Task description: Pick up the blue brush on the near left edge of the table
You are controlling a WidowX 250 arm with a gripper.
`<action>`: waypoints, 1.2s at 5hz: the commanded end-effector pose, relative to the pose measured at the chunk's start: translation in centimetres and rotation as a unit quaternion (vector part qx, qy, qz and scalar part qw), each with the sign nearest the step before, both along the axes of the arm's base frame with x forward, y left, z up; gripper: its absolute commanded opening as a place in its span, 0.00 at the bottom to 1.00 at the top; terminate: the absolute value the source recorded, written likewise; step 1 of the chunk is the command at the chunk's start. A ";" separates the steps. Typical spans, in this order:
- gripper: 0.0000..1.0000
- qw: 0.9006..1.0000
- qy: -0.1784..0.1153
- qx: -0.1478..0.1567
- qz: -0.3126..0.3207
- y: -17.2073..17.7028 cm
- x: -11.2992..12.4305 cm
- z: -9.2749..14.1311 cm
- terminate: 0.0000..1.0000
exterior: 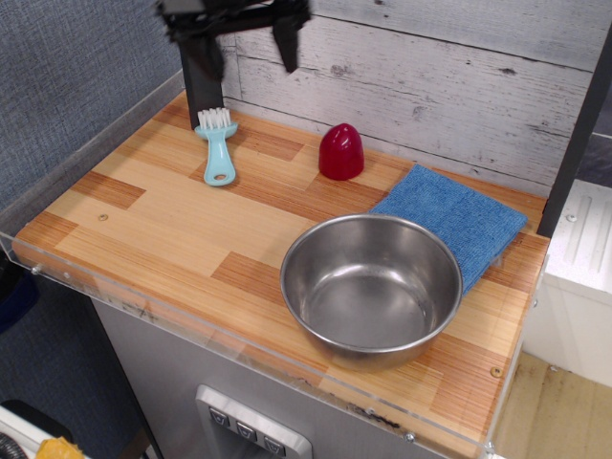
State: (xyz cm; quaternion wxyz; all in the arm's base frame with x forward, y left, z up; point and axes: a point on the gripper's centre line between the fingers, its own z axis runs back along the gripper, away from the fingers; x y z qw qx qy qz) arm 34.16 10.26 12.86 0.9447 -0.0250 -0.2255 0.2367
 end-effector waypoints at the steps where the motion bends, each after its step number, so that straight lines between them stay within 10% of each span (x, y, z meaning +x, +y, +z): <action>1: 1.00 0.999 -0.007 0.034 0.024 4.4 1.6 -2.7 0.00; 6: 1.00 0.996 0.033 0.037 0.069 7.5 2.7 -9.4 0.00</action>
